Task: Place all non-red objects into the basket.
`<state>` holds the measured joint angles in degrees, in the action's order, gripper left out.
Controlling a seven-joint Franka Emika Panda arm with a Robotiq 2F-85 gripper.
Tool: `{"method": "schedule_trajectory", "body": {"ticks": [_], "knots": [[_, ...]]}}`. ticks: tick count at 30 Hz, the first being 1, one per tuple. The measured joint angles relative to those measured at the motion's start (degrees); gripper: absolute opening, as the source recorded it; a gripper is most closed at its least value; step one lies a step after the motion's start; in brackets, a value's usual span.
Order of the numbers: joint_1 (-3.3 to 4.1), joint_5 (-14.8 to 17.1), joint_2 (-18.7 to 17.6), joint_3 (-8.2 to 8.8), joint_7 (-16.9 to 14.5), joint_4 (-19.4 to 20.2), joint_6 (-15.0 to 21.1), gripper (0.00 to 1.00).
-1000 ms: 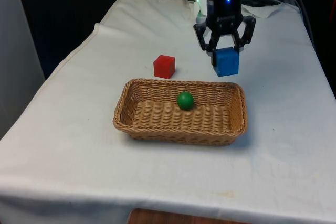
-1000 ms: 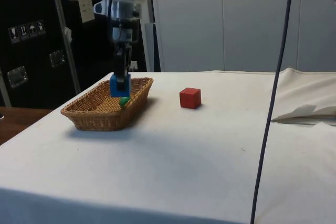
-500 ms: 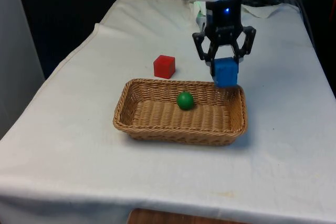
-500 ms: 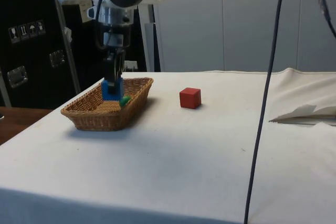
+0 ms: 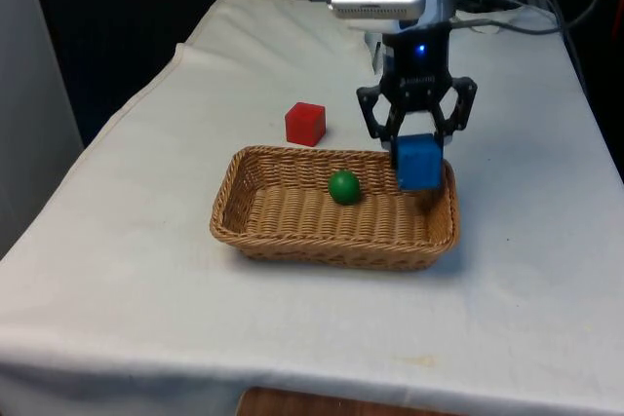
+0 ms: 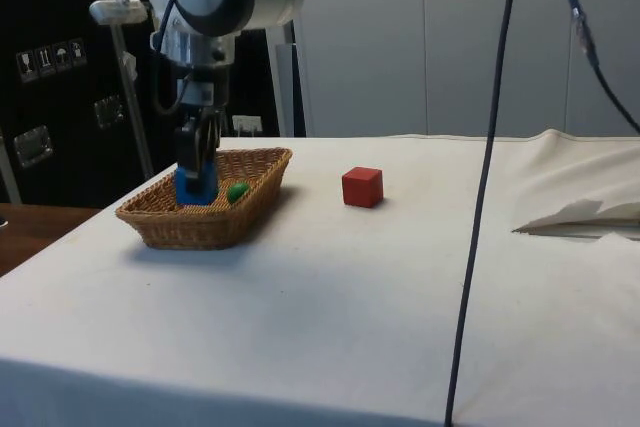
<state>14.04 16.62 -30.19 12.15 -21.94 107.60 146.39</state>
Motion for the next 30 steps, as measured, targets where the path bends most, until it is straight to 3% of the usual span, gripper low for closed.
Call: {"method": "schedule_trajectory", "body": {"ticks": [17,30], "knots": [[-0.63,0.46,-7.51,0.86,2.69,-7.05,0.06,0.0],[-0.69,0.97,-9.85,1.15,3.21,-9.05,0.06,0.0]]}}
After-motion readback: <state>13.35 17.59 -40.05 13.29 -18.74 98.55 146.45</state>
